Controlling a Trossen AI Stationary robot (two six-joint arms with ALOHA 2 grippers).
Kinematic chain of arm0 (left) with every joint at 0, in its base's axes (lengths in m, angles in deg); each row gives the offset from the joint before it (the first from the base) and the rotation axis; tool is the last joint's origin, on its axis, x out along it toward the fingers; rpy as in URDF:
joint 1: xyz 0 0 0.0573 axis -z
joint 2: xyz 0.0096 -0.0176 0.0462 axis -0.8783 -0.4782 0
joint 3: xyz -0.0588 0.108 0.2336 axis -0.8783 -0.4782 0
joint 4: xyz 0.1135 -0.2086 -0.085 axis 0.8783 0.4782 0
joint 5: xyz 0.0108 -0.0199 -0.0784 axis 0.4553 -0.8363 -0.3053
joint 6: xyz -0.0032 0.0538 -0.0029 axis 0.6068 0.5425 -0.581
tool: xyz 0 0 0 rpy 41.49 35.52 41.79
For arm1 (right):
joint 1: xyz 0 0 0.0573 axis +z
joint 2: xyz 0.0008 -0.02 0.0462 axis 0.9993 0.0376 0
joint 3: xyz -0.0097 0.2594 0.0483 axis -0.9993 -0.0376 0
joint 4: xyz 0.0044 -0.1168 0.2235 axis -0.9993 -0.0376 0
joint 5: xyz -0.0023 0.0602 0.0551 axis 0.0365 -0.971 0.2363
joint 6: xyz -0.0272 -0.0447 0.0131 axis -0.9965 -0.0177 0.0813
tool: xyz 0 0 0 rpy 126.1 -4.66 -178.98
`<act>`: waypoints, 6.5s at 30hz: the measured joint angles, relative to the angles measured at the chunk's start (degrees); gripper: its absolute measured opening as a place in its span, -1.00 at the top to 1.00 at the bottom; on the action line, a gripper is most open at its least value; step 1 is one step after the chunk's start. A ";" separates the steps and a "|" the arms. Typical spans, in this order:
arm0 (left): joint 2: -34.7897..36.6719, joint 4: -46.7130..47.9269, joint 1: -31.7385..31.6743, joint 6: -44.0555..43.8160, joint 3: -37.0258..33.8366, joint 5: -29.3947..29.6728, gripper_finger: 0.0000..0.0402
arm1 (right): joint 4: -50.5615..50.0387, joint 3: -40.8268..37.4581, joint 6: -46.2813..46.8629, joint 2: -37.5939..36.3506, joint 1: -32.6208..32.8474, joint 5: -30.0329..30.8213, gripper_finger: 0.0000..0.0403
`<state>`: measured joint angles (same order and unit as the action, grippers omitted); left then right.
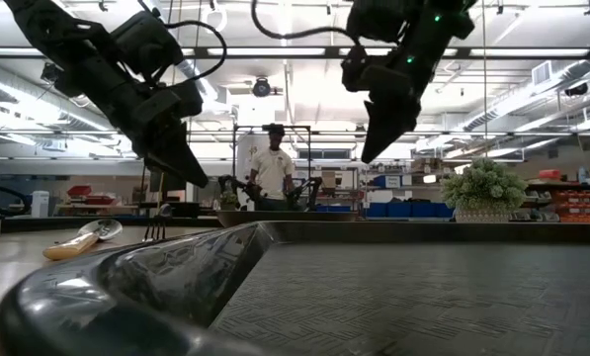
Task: Pick and place plate/cup/fork/spoon on tray
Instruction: Put the black plate on the black tray
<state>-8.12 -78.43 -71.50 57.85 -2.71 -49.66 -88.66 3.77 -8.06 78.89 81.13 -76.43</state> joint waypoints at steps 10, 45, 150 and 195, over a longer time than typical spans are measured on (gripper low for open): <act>2.66 -0.63 -5.06 4.37 0.02 4.43 0.52 | 12.02 -3.40 -3.92 -0.48 -11.97 -5.37 0.64; 2.01 -1.46 -19.62 -7.76 -0.37 6.16 0.14 | 35.13 -13.86 3.46 -0.48 -20.83 -2.93 0.36; -21.47 -6.35 -26.03 -8.64 8.45 -1.74 0.93 | 30.22 -14.92 3.47 -7.09 -21.14 -5.26 0.36; -36.99 15.40 10.12 -11.82 48.94 1.44 0.95 | 12.22 -14.92 -1.03 -31.17 -19.56 -13.14 0.36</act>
<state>-45.11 -63.03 -61.38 46.02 46.22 -48.22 -76.45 -11.16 -9.09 47.72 61.57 -89.57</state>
